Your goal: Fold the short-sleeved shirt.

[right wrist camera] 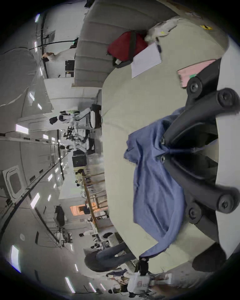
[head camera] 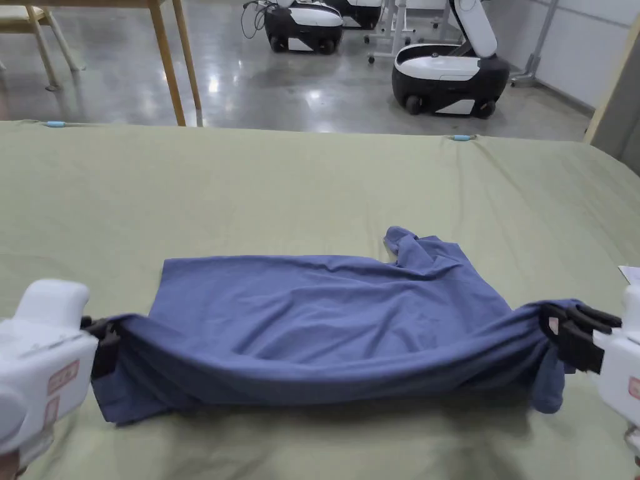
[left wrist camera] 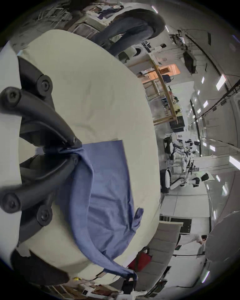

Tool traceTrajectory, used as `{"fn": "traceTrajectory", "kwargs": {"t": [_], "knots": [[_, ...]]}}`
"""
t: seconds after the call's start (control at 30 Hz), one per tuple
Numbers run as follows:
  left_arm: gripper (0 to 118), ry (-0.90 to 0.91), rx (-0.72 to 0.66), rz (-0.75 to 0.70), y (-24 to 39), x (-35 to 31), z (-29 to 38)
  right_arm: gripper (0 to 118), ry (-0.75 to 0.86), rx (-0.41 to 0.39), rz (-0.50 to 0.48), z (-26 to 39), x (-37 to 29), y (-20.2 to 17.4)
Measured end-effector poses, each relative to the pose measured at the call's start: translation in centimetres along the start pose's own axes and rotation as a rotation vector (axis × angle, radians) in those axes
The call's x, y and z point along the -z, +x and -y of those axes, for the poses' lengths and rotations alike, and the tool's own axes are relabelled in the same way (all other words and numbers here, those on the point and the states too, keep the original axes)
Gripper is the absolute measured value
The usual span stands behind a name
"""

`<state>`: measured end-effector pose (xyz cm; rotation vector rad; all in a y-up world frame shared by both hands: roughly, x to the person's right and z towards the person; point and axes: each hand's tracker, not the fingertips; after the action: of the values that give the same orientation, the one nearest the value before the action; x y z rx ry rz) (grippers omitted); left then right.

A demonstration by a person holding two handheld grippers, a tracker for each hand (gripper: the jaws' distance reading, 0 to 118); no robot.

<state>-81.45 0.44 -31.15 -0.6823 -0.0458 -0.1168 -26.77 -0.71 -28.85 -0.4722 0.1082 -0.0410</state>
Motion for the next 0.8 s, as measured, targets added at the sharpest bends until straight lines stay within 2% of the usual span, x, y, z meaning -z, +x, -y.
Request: {"fn": "traceTrajectory", "kwargs": {"t": [0.07, 0.17, 0.3, 0.33, 0.37, 0.4, 0.43, 0.47, 0.5, 0.53, 0.6, 0.7, 0.77, 0.8], "knots": [[5, -0.034, -0.02, -0.013, 0.2, 3.3, -1.4, 5, -0.047, -0.022, 0.05, -0.7, 3.7, 0.2], [5, -0.141, -0.049, -0.023, 0.9, 8.6, -2.0, 5, -0.145, 0.025, 0.074, -0.3, 8.5, 0.7], [5, -0.197, -0.175, 0.041, 0.9, 11.8, -0.8, 5, -0.214, 0.03, 0.091, 1.6, 12.3, 1.4], [5, -0.196, -0.163, 0.032, 1.0, 11.8, -0.6, 6, -0.227, 0.027, 0.099, 1.9, 12.5, 1.3], [5, -0.186, -0.164, 0.033, 1.1, 11.5, -0.3, 15, -0.222, 0.027, 0.102, 2.1, 12.4, 1.2], [18, -0.156, -0.17, 0.039, 1.1, 10.9, 0.0, 48, -0.199, 0.033, 0.1, 2.2, 11.6, 1.5], [40, -0.119, -0.177, 0.036, 1.4, 9.6, 0.1, 81, -0.16, 0.033, 0.111, 2.2, 10.7, 1.3], [77, -0.09, -0.168, 0.024, 1.5, 8.3, 0.2, 103, -0.126, 0.015, 0.128, 2.0, 9.5, 0.9], [115, -0.058, -0.149, 0.019, 1.7, 6.7, 0.5, 110, -0.099, -0.007, 0.111, 1.8, 7.9, 0.5], [118, -0.022, -0.13, 0.005, 2.0, 5.0, 1.1, 110, -0.058, -0.022, 0.083, 1.8, 5.9, 0.0], [117, 0.062, -0.099, 0.0, 2.7, 1.1, 2.7, 110, -0.005, -0.069, 0.057, 2.4, 2.3, -1.7], [117, 0.029, -0.097, -0.012, 3.2, -2.5, 6.3, 111, -0.004, -0.116, 0.058, 4.6, -2.0, -3.3], [116, 0.008, -0.111, -0.019, 3.3, -4.1, 9.2, 110, -0.056, -0.097, 0.037, 6.3, -3.6, -3.7], [111, -0.031, -0.125, -0.019, 3.2, -4.5, 10.5, 100, -0.085, -0.061, 0.012, 7.2, -4.1, -3.6]]}}
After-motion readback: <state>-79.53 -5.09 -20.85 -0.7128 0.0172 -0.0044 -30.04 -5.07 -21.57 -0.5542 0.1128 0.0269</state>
